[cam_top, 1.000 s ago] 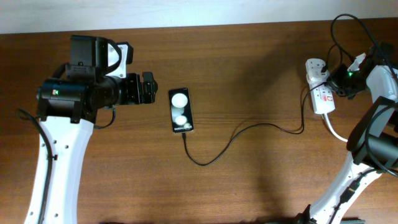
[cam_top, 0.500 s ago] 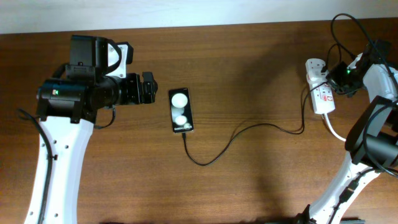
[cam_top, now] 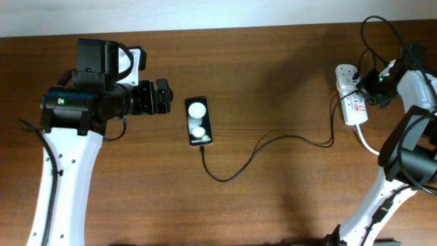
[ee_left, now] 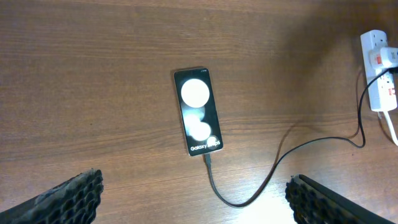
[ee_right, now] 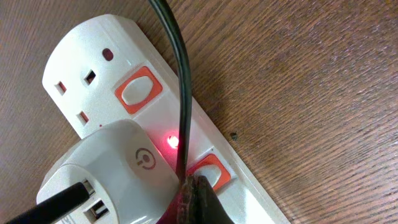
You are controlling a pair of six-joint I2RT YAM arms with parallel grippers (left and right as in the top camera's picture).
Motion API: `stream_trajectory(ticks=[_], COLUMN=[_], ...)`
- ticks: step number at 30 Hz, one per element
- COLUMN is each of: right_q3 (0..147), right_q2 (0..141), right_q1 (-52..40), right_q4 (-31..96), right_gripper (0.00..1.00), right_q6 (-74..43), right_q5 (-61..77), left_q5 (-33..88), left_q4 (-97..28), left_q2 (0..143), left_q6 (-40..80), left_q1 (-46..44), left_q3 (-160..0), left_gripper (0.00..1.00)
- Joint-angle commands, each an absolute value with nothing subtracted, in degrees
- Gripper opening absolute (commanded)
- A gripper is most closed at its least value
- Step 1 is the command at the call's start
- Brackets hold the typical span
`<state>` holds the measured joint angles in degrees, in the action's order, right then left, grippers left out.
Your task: Plug charger to phone and switch on socket
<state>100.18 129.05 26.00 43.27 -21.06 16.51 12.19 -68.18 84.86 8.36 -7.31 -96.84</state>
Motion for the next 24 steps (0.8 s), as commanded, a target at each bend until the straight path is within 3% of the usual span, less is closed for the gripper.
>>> stream_trajectory(ticks=[1, 4, 7, 13, 18, 19, 20, 22, 23, 24], right_q3=[98.72, 100.47, 100.47, 100.47, 100.47, 100.47, 100.44, 100.44, 100.44, 100.44], right_q2=[130.37, 120.92, 109.38, 83.70, 69.25, 66.61, 64.25, 61.91, 61.04, 60.84], right_q1=[27.05, 34.92, 36.73, 26.04, 23.97, 23.97, 23.97, 23.97, 23.97, 23.97], right_q4=[47.22, 54.50, 57.14, 70.24, 80.25, 82.67, 84.62, 86.39, 87.05, 87.26], right_gripper=[0.04, 0.04, 0.04, 0.04, 0.04, 0.15, 0.40, 0.59, 0.83, 0.99], right_q6=[-21.54, -21.26, -16.78, -3.16, -3.18, -3.18, -3.20, -3.20, -3.22, -3.22], right_q5=[18.81, 20.49, 27.59, 29.36, 26.70, 25.78, 24.53, 23.29, 23.29, 23.29], left_q5=[12.64, 12.62, 12.64, 12.64, 12.64, 12.64, 12.64, 12.64, 12.64, 12.64], left_q4=[-68.25, -68.25, -68.25, -68.23, -68.25, -68.25, -68.25, -68.25, -68.25, -68.25], left_q2=[84.29, 84.29, 84.29, 84.29, 84.29, 84.29, 84.29, 84.29, 84.29, 84.29], left_q6=[8.27, 8.27, 8.27, 8.27, 8.27, 8.27, 8.27, 8.27, 8.27, 8.27], left_q1=[-7.11, -7.11, -7.11, -7.11, -7.11, -7.11, -7.11, -7.11, -7.11, -7.11], left_q3=[-96.73, -96.75, -96.75, -96.75, -96.75, -96.75, -96.73, -96.73, -96.75, -96.75], left_gripper=[0.99, 0.99, 0.99, 0.99, 0.99, 0.99, 0.99, 0.99, 0.99, 0.99])
